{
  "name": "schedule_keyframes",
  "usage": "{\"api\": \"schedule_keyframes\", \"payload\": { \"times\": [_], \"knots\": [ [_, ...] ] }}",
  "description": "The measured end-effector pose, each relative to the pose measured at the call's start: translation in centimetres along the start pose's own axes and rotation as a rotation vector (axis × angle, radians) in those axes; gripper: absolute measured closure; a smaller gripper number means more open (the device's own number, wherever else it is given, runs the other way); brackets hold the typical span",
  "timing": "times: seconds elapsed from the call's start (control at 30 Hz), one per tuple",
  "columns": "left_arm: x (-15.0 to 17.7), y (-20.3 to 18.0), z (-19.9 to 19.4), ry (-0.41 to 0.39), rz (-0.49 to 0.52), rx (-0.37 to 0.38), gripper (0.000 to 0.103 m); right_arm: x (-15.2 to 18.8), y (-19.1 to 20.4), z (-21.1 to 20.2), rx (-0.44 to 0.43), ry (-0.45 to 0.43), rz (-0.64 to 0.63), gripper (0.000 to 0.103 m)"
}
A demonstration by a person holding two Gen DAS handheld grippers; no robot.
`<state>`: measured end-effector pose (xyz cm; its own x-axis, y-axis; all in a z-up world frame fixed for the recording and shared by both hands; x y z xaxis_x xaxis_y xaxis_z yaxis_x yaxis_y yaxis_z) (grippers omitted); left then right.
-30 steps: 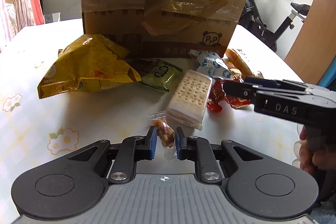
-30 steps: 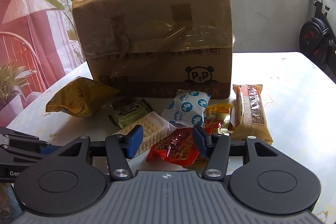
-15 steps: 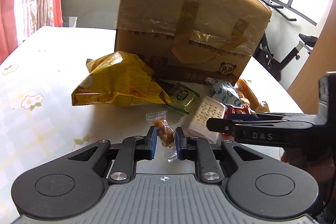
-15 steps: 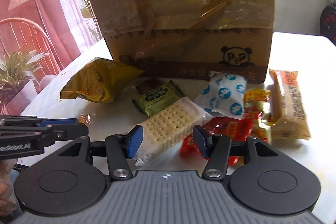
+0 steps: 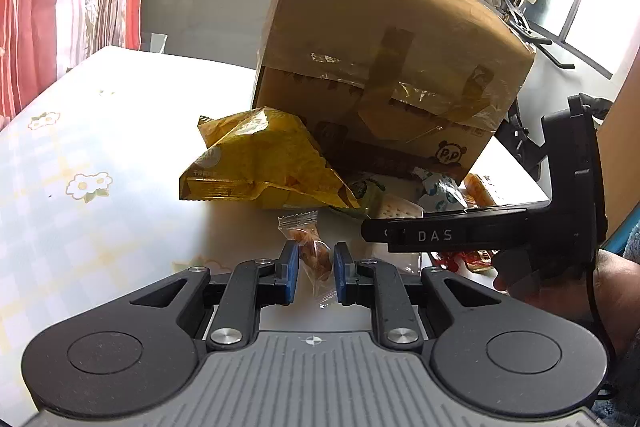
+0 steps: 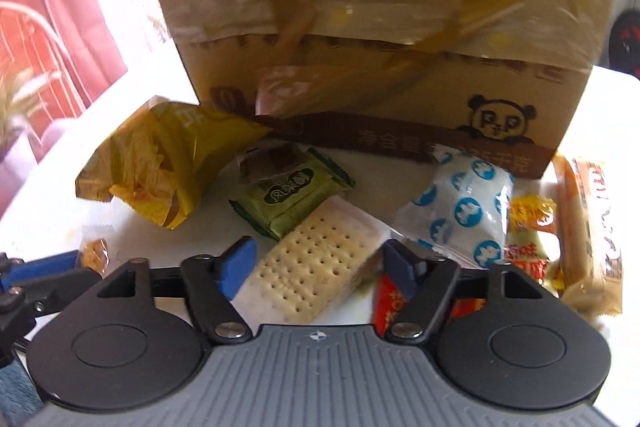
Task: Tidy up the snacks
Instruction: 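Grasp the clear-wrapped nut snack with the left tool while the right tool grasps the white cracker pack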
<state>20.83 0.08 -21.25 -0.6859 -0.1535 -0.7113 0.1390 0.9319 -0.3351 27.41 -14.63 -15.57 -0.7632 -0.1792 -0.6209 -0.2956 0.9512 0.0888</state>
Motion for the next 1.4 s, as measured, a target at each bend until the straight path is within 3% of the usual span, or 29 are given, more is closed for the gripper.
{"api": "schedule_keyframes", "payload": {
  "times": [0.23,0.3,0.47,0.6,1.03,1.4],
  "knots": [
    [0.0,0.1,0.0,0.002,-0.002,-0.008,0.083,1.6,2.3,-1.0,0.090,-0.052,-0.216,0.023],
    [0.1,0.2,0.1,0.004,-0.004,-0.012,0.083,2.6,2.6,-1.6,0.080,-0.059,-0.251,0.023],
    [0.3,0.0,0.6,0.025,0.007,-0.009,0.083,4.6,1.2,-2.7,0.041,-0.041,-0.169,0.024],
    [0.5,-0.4,0.9,0.037,0.024,-0.009,0.083,4.2,0.5,-3.4,0.051,-0.076,-0.144,0.033],
    [0.7,-0.2,1.3,0.060,0.028,-0.042,0.083,4.0,0.3,-1.7,0.030,-0.176,-0.154,0.039],
    [0.9,-0.7,1.8,0.078,0.044,-0.062,0.083,4.3,-0.2,-2.0,-0.006,-0.200,-0.132,0.048]
  ]
}}
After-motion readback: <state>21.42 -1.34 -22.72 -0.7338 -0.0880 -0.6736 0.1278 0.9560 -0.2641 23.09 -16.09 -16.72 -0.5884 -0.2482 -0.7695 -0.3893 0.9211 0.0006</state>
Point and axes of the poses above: each gripper's, at about its wrist camera, not at the fingertips, and z roughly the way its jaws point, y to its left, x to its underside, the point moved 6 cm from there along z, roughly the way its jaws point, and after that the axes turned 6 degrees about -z, right-handed, at the moved point
